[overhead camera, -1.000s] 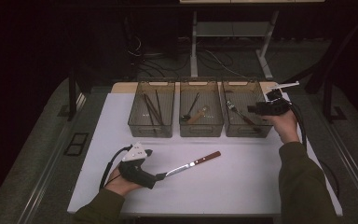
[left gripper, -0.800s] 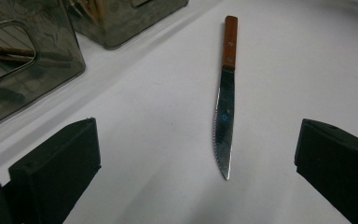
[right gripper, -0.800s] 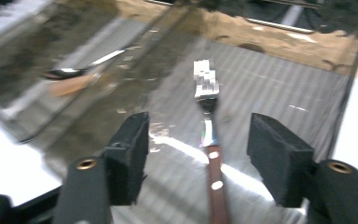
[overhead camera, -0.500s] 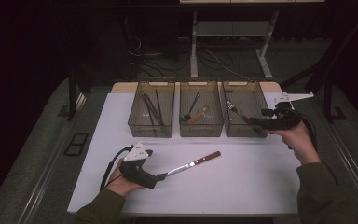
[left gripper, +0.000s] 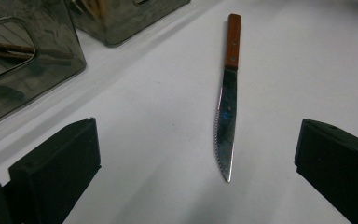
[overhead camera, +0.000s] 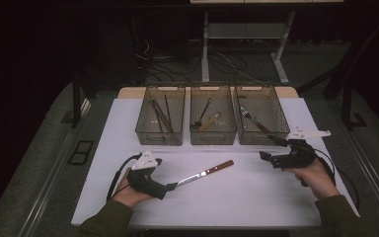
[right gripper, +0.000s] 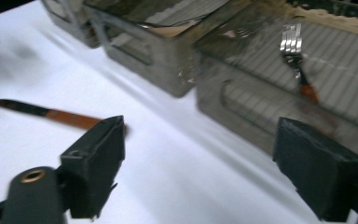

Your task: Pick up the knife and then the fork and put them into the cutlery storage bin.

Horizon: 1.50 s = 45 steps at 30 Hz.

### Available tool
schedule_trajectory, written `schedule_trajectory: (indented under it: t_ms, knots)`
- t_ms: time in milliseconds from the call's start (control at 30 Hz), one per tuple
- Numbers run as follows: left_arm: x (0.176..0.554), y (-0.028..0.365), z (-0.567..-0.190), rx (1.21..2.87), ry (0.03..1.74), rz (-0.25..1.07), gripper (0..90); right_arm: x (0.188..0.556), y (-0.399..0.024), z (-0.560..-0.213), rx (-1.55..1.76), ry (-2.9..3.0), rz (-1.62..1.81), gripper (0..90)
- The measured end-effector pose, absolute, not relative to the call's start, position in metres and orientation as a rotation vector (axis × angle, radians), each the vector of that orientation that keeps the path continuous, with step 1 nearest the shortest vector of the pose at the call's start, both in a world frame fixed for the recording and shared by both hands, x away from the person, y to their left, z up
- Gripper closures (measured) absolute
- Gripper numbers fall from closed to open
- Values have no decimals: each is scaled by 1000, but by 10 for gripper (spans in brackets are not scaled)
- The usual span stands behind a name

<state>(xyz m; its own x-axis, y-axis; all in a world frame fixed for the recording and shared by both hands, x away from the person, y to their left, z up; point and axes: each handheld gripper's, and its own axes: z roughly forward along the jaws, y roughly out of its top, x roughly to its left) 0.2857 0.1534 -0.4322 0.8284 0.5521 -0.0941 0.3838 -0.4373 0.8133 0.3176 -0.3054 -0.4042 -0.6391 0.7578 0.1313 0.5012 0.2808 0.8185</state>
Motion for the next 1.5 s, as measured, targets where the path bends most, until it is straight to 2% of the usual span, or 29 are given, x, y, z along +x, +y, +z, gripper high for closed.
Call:
schedule_trajectory:
  t_ms: [233,400,667,1033,1300,1500]
  knots:
    - [289,147,-431,2084,678,219,0,292,-299,-421,1134,2270,1301,122]
    - [294,140,-426,2079,656,201,55,276,-296,-433,1135,2271,1292,121]
    - [305,109,-420,2090,586,175,258,263,-300,-437,1155,2262,1317,122]
    - [326,66,-431,2173,556,109,488,264,-298,-438,1144,2273,1327,122]
    - [333,44,-439,2250,534,83,619,264,-297,-438,1132,2282,1318,122]
    - [334,34,-445,2314,494,99,681,264,-297,-438,1128,2284,1316,122]
